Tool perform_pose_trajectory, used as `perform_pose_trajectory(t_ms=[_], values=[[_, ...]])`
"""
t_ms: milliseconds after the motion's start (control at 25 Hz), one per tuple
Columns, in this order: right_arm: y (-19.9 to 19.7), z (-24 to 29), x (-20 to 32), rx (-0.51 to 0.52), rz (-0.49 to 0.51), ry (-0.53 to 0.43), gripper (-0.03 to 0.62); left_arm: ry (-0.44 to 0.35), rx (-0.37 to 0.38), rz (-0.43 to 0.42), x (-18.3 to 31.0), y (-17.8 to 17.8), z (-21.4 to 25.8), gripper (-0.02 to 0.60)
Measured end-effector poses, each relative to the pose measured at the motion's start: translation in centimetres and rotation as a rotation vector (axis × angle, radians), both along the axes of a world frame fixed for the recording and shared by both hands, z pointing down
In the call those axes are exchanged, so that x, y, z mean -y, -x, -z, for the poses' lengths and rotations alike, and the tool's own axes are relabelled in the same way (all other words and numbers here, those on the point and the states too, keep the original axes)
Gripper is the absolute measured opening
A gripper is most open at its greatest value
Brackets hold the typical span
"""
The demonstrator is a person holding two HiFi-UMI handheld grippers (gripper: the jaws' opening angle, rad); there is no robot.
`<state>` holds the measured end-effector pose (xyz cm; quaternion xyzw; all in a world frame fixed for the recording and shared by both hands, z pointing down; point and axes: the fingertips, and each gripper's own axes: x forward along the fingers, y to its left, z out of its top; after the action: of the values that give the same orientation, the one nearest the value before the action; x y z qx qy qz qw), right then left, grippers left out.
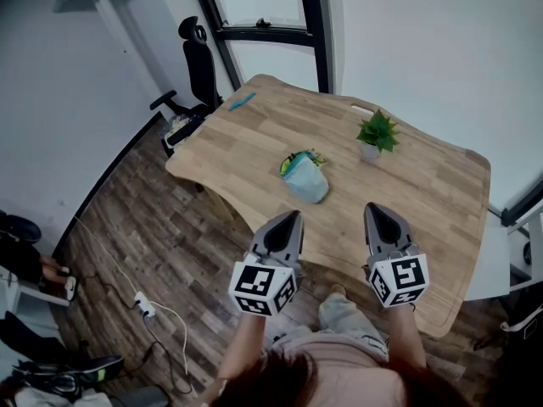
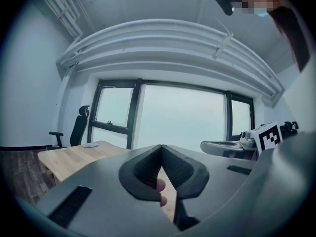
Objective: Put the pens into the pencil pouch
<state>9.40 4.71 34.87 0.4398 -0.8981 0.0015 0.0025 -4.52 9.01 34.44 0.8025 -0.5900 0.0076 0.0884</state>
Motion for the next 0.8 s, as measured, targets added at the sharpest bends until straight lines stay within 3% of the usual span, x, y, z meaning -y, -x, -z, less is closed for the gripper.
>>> perform_pose_trajectory(t_ms=[800], values=[[-1.8, 1.6, -1.8, -0.018, -0.007, -0.031, -0.002, -0.001, -0.007, -0.001, -1.1, -2.4, 0.7, 0.002]])
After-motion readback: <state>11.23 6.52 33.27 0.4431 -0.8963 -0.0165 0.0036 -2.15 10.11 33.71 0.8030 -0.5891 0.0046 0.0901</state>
